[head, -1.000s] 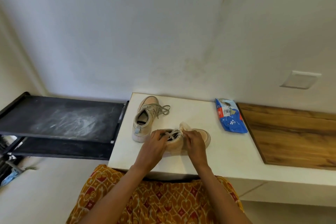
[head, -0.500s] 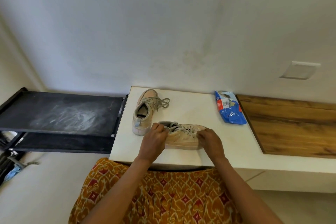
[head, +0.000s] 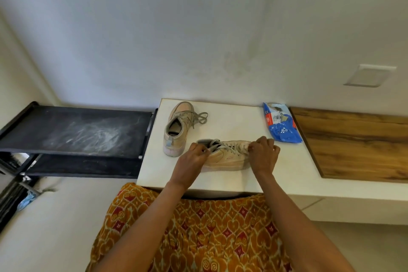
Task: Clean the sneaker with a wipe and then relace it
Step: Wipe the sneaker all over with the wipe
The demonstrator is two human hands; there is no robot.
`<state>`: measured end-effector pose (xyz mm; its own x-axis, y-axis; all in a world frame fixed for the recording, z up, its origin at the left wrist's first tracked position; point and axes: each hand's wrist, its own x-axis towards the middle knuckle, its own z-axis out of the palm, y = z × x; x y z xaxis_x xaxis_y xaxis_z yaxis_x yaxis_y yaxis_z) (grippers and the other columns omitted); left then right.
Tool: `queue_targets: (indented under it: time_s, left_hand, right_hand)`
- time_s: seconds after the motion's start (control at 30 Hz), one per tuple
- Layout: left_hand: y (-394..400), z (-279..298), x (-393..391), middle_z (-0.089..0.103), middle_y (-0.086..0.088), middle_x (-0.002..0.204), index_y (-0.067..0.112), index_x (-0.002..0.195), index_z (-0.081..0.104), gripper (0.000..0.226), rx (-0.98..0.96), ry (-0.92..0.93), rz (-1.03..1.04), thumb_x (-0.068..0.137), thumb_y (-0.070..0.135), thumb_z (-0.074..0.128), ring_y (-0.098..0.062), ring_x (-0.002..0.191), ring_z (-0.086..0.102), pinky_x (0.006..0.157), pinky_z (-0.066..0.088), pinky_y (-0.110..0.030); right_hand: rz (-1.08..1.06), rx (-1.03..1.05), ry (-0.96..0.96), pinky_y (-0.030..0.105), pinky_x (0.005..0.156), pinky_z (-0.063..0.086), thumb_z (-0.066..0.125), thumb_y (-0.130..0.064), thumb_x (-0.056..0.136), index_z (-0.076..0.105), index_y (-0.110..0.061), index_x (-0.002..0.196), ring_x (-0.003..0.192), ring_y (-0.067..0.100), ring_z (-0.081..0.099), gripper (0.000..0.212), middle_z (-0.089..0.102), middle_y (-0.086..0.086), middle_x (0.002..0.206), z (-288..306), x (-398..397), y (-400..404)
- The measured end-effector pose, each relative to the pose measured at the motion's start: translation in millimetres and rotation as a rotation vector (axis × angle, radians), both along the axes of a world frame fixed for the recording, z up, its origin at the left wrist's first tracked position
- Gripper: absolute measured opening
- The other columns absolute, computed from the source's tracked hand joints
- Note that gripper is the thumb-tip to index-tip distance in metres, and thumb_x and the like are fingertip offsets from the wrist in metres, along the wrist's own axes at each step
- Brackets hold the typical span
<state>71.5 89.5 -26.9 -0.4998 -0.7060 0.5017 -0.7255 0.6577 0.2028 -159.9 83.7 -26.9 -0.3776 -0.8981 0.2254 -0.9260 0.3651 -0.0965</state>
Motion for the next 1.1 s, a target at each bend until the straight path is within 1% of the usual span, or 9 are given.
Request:
queue_targets:
  time_s: [0.1, 0.2, 0.37, 0.5, 0.67, 0.77, 0.83, 1.0, 1.1]
  left_hand:
    - [0, 0, -3, 0.062, -0.004, 0.094, 0.011, 0.094, 0.069, 0.03, -0.012, -0.009, 0.032, 0.068, 0.001, 0.079, -0.018, 0.085, 0.053, 0.055, 0.051, -0.022]
    - [-1, -3, -4, 0.062, -0.003, 0.086, 0.011, 0.092, 0.069, 0.028, -0.038, -0.013, 0.052, 0.067, 0.001, 0.079, -0.018, 0.081, 0.054, 0.055, 0.048, -0.023]
    - [-1, -6, -6, 0.063, -0.004, 0.085, 0.011, 0.092, 0.069, 0.023, -0.025, -0.014, 0.066, 0.071, 0.006, 0.077, -0.019, 0.081, 0.055, 0.054, 0.049, -0.024]
    - [-6, -5, -5, 0.062, -0.002, 0.083, 0.012, 0.089, 0.069, 0.011, -0.032, 0.002, 0.058, 0.079, 0.011, 0.073, -0.019, 0.08, 0.054, 0.055, 0.05, -0.025]
    - [-3, -1, -12, 0.063, -0.001, 0.08, 0.013, 0.083, 0.07, 0.006, -0.019, 0.028, 0.081, 0.078, 0.013, 0.073, -0.018, 0.078, 0.053, 0.049, 0.048, -0.026]
    - [-6, 1, -15, 0.062, 0.003, 0.074, 0.017, 0.072, 0.069, 0.008, -0.022, 0.011, 0.088, 0.076, 0.019, 0.075, -0.015, 0.074, 0.054, 0.046, 0.044, -0.024]
    - [-12, 4, -15, 0.063, 0.003, 0.075, 0.018, 0.07, 0.068, 0.01, -0.032, -0.003, 0.088, 0.075, 0.021, 0.077, -0.015, 0.074, 0.056, 0.044, 0.045, -0.025]
    - [-12, 1, -15, 0.064, 0.001, 0.083, 0.017, 0.074, 0.068, 0.009, -0.042, 0.02, 0.059, 0.079, 0.023, 0.072, -0.016, 0.077, 0.054, 0.05, 0.046, -0.024]
    - [-13, -4, -11, 0.062, 0.001, 0.081, 0.016, 0.075, 0.068, 0.011, -0.033, 0.049, 0.051, 0.082, 0.025, 0.065, -0.016, 0.076, 0.053, 0.052, 0.046, -0.024]
  right_hand:
    - [-0.02, -0.063, -0.263, 0.036, 0.081, 0.038, 0.051, -0.018, 0.089, 0.064, -0.014, 0.097, 0.102, 0.025, 0.05, 0.016, 0.06, 0.005, 0.104, 0, 31, 1]
    - [0.005, -0.271, -0.624, 0.031, 0.067, 0.039, 0.047, -0.015, 0.093, 0.05, -0.011, 0.093, 0.086, 0.024, 0.054, 0.005, 0.056, 0.007, 0.092, -10, 65, 20]
    - [0.152, -0.42, -0.736, 0.022, 0.067, 0.038, 0.054, -0.008, 0.091, 0.054, -0.009, 0.097, 0.078, 0.013, 0.052, 0.006, 0.056, -0.003, 0.09, -20, 78, 33]
    - [0.146, -0.275, -0.663, 0.021, 0.073, 0.04, 0.062, -0.013, 0.088, 0.066, -0.009, 0.102, 0.09, 0.019, 0.061, 0.015, 0.067, 0.006, 0.097, -31, 48, 28]
    - [-0.123, -0.225, -0.586, 0.028, 0.067, 0.045, 0.065, -0.027, 0.085, 0.069, -0.019, 0.098, 0.086, 0.025, 0.061, 0.016, 0.069, 0.007, 0.094, -25, 38, 6]
    - [-0.026, -0.312, -0.67, 0.025, 0.065, 0.042, 0.065, -0.023, 0.085, 0.068, -0.016, 0.092, 0.082, 0.021, 0.06, 0.01, 0.068, 0.005, 0.088, -19, 62, 13]
    - [0.059, -0.32, -0.611, 0.025, 0.065, 0.041, 0.066, -0.02, 0.085, 0.07, -0.015, 0.092, 0.081, 0.022, 0.059, 0.01, 0.068, 0.006, 0.085, -24, 60, 22]
    - [-0.111, -0.226, -0.507, 0.029, 0.076, 0.039, 0.062, -0.023, 0.088, 0.072, -0.017, 0.098, 0.09, 0.025, 0.06, 0.015, 0.07, 0.008, 0.094, -13, 25, -2]
    - [0.043, -0.329, -0.576, 0.026, 0.073, 0.041, 0.063, -0.019, 0.087, 0.073, -0.013, 0.096, 0.086, 0.022, 0.061, 0.015, 0.071, 0.006, 0.092, -1, 53, -5]
